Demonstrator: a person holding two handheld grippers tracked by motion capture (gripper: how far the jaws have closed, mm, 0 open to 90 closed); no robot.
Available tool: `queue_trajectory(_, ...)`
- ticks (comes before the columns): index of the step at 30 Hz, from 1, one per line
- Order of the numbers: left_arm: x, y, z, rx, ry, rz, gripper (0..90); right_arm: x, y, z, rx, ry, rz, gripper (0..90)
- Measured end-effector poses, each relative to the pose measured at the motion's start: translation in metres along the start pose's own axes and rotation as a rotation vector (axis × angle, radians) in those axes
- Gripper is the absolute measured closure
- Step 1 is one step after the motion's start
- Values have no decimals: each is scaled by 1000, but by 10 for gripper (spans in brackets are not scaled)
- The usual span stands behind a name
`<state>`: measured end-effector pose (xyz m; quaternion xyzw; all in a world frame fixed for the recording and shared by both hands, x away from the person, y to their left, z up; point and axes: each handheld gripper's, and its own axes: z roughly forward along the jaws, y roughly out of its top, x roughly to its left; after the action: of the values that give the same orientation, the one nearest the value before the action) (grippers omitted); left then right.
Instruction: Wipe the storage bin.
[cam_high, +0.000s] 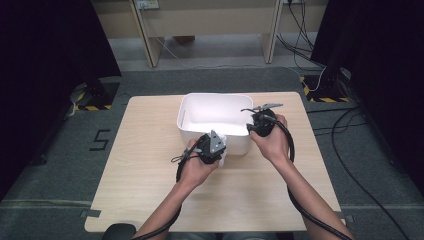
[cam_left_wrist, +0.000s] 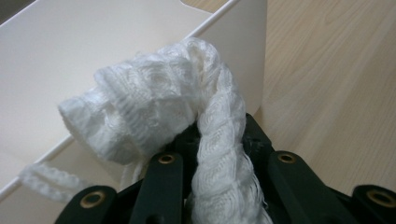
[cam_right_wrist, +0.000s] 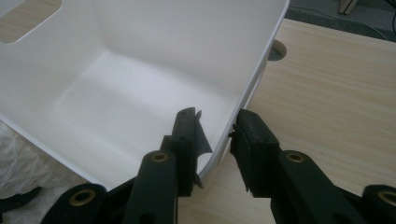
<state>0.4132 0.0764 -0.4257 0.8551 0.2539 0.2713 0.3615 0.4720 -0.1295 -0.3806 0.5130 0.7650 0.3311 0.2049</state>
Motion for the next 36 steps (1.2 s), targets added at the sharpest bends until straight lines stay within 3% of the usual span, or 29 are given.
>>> queue_trajectory(36, -9, -13, 23, 42, -31, 8, 740, 0, 0, 0, 0, 2, 3, 703)
